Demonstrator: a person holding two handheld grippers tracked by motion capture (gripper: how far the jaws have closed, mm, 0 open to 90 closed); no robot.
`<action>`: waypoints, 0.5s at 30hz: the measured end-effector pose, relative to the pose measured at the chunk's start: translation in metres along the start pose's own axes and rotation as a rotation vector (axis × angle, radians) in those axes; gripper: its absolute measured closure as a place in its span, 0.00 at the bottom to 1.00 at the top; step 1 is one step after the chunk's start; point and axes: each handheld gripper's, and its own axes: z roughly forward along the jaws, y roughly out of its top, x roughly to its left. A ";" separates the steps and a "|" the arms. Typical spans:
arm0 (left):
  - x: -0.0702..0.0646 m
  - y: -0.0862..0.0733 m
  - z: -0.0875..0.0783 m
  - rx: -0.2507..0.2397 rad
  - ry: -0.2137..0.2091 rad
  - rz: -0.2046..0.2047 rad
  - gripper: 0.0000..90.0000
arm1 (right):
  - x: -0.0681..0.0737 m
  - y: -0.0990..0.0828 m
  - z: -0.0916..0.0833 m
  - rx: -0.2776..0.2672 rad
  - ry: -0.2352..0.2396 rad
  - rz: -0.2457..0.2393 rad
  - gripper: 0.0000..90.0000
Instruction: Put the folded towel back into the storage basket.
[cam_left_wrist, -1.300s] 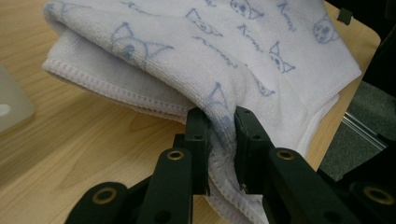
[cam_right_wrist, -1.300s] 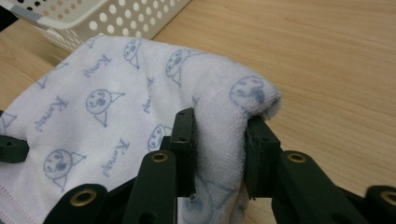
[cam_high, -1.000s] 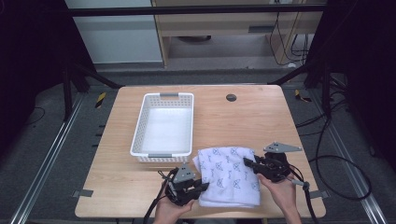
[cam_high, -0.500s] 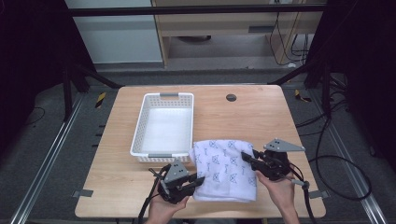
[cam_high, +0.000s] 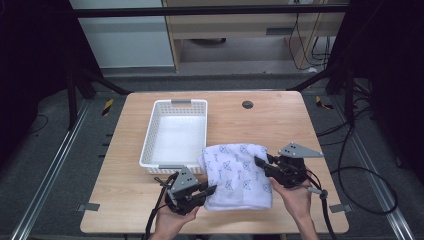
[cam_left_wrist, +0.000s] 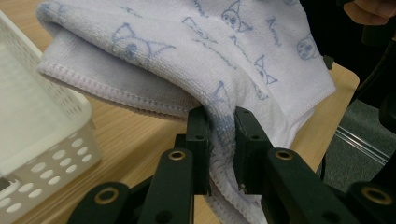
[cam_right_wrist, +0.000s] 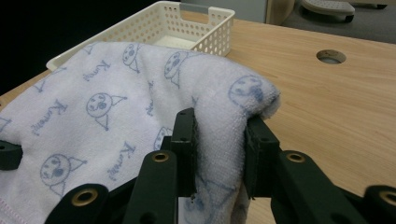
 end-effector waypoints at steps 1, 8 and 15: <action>0.002 0.002 -0.002 -0.009 0.003 -0.002 0.86 | 0.002 0.003 0.000 -0.003 -0.005 -0.006 0.78; 0.008 0.010 -0.011 -0.043 0.010 -0.005 0.86 | 0.007 0.015 0.000 -0.035 -0.010 -0.006 0.78; 0.015 0.018 -0.023 -0.081 0.025 -0.009 0.86 | 0.016 0.033 0.003 -0.071 -0.020 -0.022 0.78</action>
